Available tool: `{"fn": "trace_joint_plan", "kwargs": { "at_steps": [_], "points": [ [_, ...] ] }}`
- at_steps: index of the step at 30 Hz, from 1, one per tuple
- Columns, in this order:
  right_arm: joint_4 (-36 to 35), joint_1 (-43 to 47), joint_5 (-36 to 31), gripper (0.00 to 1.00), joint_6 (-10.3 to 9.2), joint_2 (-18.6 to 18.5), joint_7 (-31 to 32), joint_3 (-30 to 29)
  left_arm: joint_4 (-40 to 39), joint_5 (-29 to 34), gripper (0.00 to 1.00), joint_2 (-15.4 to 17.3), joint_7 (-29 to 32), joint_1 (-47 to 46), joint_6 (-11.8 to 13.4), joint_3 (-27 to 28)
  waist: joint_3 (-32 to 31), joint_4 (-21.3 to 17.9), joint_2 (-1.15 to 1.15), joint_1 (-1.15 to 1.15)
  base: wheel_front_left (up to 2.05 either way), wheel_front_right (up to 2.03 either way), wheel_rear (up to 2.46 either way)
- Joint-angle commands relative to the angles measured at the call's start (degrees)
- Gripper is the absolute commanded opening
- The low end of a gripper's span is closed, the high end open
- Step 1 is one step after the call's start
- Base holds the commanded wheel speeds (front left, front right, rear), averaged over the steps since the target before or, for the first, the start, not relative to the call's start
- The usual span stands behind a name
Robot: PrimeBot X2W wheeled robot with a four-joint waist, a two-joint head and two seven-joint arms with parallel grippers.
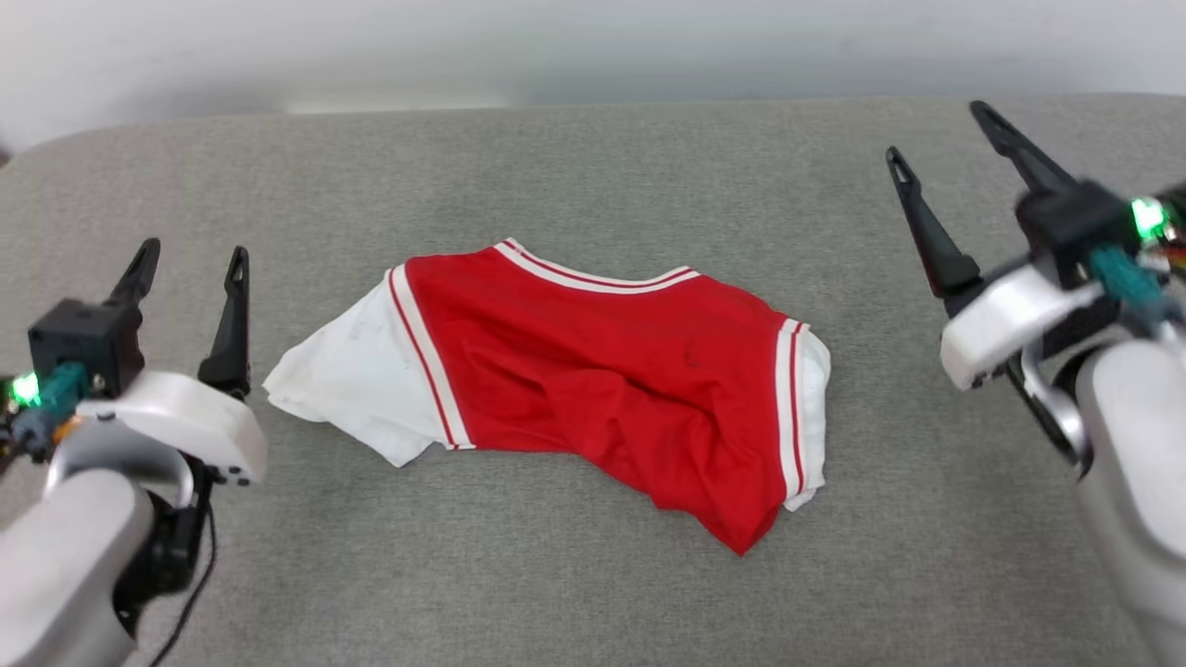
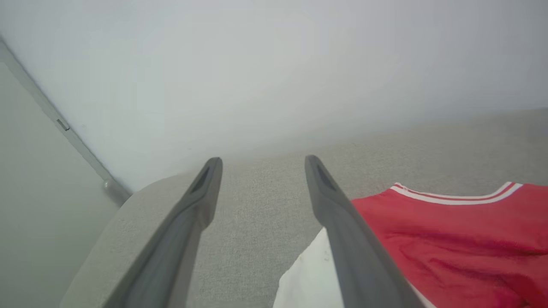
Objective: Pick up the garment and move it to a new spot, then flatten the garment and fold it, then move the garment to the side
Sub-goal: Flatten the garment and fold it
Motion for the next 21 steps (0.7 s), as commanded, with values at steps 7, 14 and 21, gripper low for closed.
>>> {"fn": "trace_joint_plan", "kwargs": {
  "at_steps": [7, 14, 21],
  "points": [
    [3.8, -12.3, 16.6, 1.0, -0.04, -10.3, 18.8, 17.3, -9.4, 8.9, 1.0, -5.9, -0.8, 9.9, 8.4, 8.2, 1.0, 2.8, 0.0, 0.0, 0.0, 0.0, 0.0],
    [2.6, -23.3, 35.3, 1.0, -0.04, -18.0, 37.2, 35.2, -14.1, 19.3, 1.0, -16.1, -0.8, 18.7, 8.8, 17.7, 4.3, 5.7, 0.0, 0.0, 0.0, 0.0, 0.0],
    [6.1, -31.5, 45.6, 1.0, -0.04, -19.2, 48.3, 46.2, -14.8, 27.7, 1.0, -27.1, -0.8, 23.5, 4.3, 25.4, 7.9, 8.9, 0.0, 0.0, 0.0, 0.0, 0.0]
  ]
}}
